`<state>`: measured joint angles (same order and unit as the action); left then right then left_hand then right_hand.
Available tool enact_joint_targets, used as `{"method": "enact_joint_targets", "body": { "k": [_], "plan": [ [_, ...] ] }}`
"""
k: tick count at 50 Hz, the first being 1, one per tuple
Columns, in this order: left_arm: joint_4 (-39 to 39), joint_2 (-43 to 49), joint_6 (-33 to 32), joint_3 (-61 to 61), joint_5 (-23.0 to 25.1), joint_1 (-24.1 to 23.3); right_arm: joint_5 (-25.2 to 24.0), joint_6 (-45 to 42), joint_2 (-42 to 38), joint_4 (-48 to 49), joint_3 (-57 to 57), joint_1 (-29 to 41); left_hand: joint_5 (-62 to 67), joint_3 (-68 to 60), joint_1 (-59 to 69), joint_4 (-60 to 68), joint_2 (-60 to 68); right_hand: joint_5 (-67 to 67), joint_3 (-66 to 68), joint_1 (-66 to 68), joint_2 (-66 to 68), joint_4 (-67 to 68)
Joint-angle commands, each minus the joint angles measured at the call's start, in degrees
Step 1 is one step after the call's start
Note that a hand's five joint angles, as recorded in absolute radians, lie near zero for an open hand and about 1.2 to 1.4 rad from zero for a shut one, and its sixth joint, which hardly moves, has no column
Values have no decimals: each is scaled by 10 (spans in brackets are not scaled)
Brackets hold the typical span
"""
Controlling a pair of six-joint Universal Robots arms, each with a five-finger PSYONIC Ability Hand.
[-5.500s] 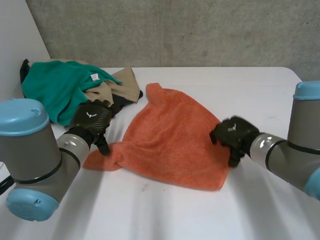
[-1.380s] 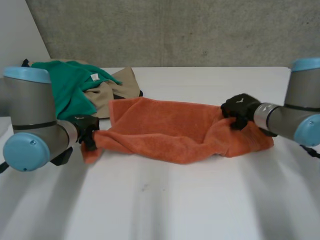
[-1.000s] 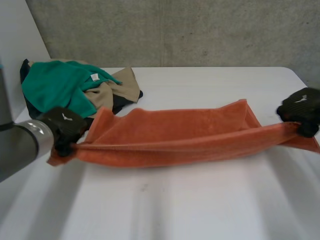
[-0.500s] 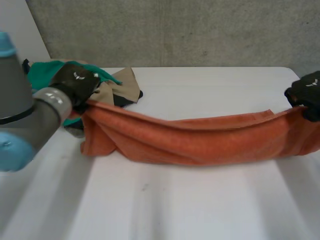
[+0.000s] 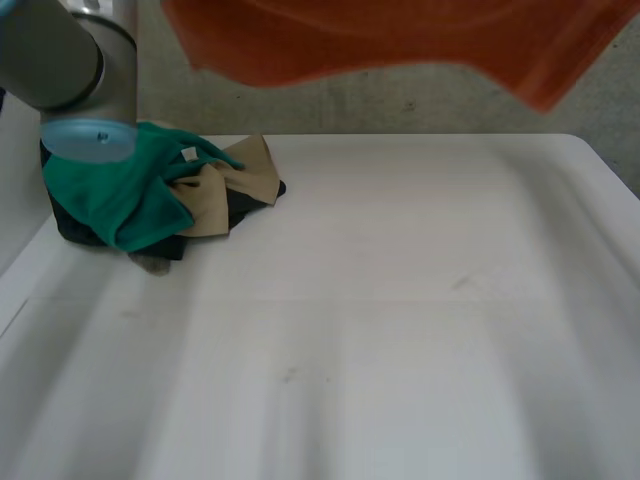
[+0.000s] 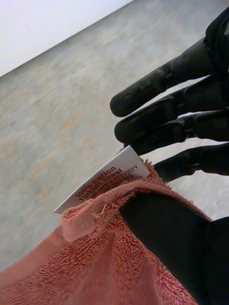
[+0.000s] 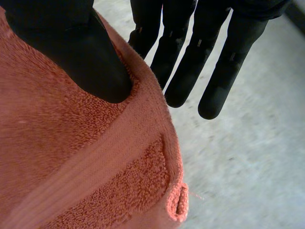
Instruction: Fold the laundry.
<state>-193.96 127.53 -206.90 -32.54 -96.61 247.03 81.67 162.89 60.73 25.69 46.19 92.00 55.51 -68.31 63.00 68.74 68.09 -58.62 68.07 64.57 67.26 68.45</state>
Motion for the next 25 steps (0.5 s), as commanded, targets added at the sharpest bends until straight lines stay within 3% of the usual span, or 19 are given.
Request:
{"method": "enact_joint_targets", "body": {
  "k": [1, 10, 21, 25],
  "plan": [
    [-5, 4, 17, -129, 5, 13, -46, -13, -3, -69, 86, -14, 145, -117, 170, 113, 119, -114, 119, 154, 127, 116],
    [-15, 39, 17, -285, 44, 7, -103, -44, -28, -141, 217, -20, 145, -117, 170, 113, 119, -114, 119, 154, 127, 116],
    [-5, 31, -30, -455, 61, 4, -119, -117, -33, -175, 342, -23, 145, -117, 170, 113, 119, -114, 119, 154, 127, 116],
    [-7, 26, -46, -476, 68, 10, -119, -129, -29, -183, 350, -24, 38, -10, 63, 6, 12, -114, 119, 154, 127, 116]
  ]
}}
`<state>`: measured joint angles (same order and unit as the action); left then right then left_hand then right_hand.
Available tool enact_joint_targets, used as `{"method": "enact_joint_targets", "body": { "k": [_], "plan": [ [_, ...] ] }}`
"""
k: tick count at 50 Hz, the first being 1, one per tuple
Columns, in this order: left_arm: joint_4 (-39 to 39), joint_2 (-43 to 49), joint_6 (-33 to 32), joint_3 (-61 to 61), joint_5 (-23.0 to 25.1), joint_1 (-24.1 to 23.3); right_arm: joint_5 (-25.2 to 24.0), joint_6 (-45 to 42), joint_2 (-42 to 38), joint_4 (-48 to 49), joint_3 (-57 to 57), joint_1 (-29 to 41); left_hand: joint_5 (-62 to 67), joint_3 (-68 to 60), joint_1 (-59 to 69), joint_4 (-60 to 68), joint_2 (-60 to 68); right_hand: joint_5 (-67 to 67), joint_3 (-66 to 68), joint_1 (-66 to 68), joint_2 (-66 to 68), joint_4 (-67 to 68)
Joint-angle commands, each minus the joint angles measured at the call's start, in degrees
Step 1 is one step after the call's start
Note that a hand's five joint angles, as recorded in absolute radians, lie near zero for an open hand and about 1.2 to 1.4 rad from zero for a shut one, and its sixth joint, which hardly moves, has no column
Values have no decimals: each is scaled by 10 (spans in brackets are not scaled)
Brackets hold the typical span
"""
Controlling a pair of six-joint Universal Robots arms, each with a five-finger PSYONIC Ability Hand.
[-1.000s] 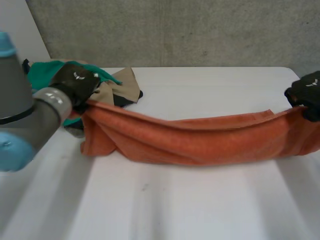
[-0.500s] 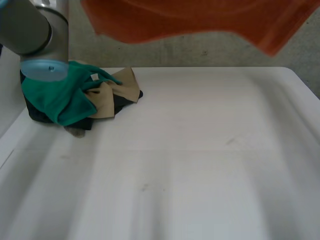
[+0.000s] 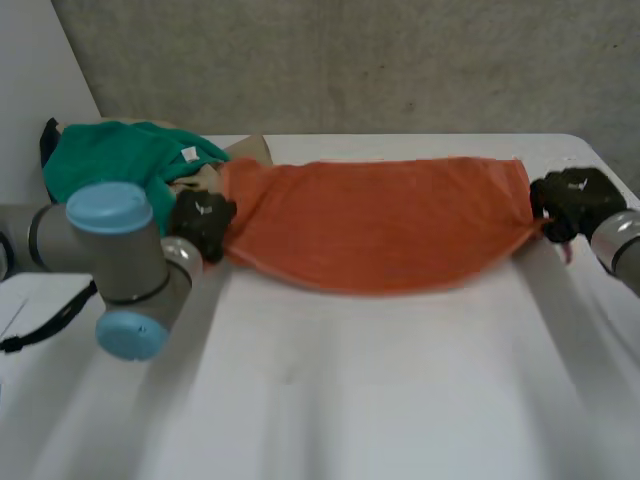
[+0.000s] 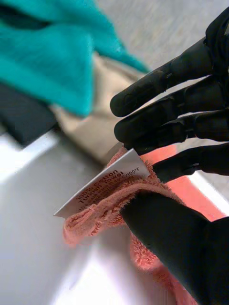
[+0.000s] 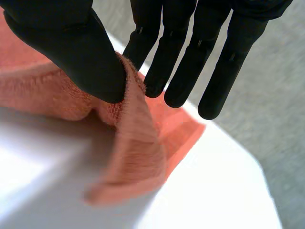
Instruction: Fold the laundry.
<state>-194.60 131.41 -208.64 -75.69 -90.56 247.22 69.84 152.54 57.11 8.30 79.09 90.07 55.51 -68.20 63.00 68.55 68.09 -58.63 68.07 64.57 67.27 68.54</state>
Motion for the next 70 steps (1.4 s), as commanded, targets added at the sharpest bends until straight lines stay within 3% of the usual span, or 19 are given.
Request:
{"method": "enact_joint_targets", "body": {
  "k": [1, 13, 16, 17, 18, 25, 29, 33, 38, 42, 47, 56, 64, 70],
  "plan": [
    [-1, -12, -32, -47, 11, 10, -1, -26, 10, -16, 21, -5, -2, 29, 23, -33, -28, -114, 119, 154, 127, 115],
    [-1, 0, -35, -47, 20, 15, -4, -22, 19, -31, 23, -7, -77, 104, -52, -107, -103, -114, 119, 154, 127, 115],
    [0, 0, -37, -46, 19, 16, -4, -25, 21, -32, 25, -8, -27, 54, -2, -57, -53, -114, 119, 154, 127, 115],
    [3, -2, -36, -46, 22, 18, -2, -26, 22, -33, 26, -9, 122, -95, 147, 91, 96, -114, 119, 154, 127, 115],
    [3, -8, -38, -49, 19, 20, 0, -26, 26, -34, 26, -11, 145, -118, 170, 114, 119, -114, 119, 154, 127, 115],
    [28, -89, -66, -106, 6, 11, -1, -53, 73, -100, 37, -37, 145, -118, 170, 115, 119, -114, 119, 154, 127, 115],
    [57, -162, -106, -165, 6, 1, -3, -122, 127, -191, 49, -64, 145, -118, 170, 115, 119, -114, 119, 154, 127, 115],
    [147, -252, -190, -251, 7, -18, 7, -278, 183, -342, 86, -100, 145, -118, 170, 115, 119, -114, 119, 154, 127, 115],
    [244, -315, -259, -310, 11, -39, 12, -443, 216, -435, 128, -138, 145, -118, 170, 115, 119, -114, 119, 154, 127, 115],
    [290, -332, -268, -311, 13, -42, 12, -435, 218, -407, 130, -132, 145, -118, 170, 115, 119, -114, 119, 154, 127, 115],
    [269, -317, -237, -260, 17, -37, 14, -393, 186, -340, 110, -114, 145, -118, 170, 115, 119, -114, 119, 154, 127, 115],
    [200, -149, -153, -57, 13, -29, 27, -319, 70, -202, 33, -54, 145, -118, 170, 115, 119, -114, 119, 154, 127, 115],
    [193, 2, -136, 141, -4, -36, 36, -252, -18, -67, -39, -21, 145, -118, 170, 115, 119, -114, 119, 154, 127, 115],
    [198, 101, -136, 286, -49, -41, 64, -242, -88, 37, -101, -3, 145, -118, 170, 115, 119, -114, 119, 154, 127, 115]
  ]
}}
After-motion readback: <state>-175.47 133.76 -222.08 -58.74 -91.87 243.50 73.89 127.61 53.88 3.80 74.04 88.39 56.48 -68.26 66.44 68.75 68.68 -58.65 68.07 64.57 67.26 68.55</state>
